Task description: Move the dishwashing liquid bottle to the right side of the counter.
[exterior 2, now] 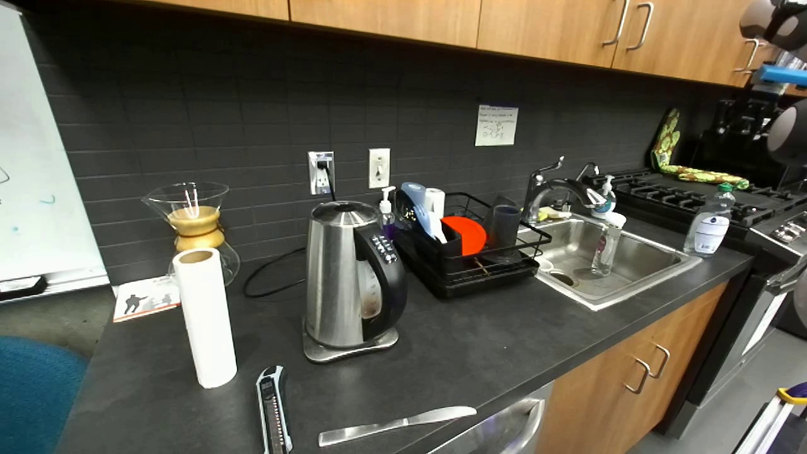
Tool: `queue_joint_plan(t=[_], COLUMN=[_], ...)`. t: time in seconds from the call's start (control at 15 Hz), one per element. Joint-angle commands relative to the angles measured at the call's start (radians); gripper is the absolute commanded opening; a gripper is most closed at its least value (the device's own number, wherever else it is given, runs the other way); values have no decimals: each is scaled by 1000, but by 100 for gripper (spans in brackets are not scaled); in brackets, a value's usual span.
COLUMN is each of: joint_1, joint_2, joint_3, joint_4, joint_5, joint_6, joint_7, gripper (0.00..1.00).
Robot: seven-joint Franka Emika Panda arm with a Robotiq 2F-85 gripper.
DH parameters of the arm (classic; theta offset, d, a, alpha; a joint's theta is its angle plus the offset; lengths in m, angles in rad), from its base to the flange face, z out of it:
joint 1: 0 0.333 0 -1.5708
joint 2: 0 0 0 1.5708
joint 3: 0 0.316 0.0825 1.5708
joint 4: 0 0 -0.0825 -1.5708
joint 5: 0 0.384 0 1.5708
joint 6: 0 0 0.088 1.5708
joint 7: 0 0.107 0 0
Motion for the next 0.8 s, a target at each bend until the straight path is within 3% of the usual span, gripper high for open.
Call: queue_joint_plan(t=[0.0, 0.73], joint_1=[4, -13], joint_2=[-40, -79], joint_3=[17, 19], joint_4=[-27, -24], joint_5=[8, -2], joint_6=[-37, -132], joint_7=[4, -43], gripper=[34, 34])
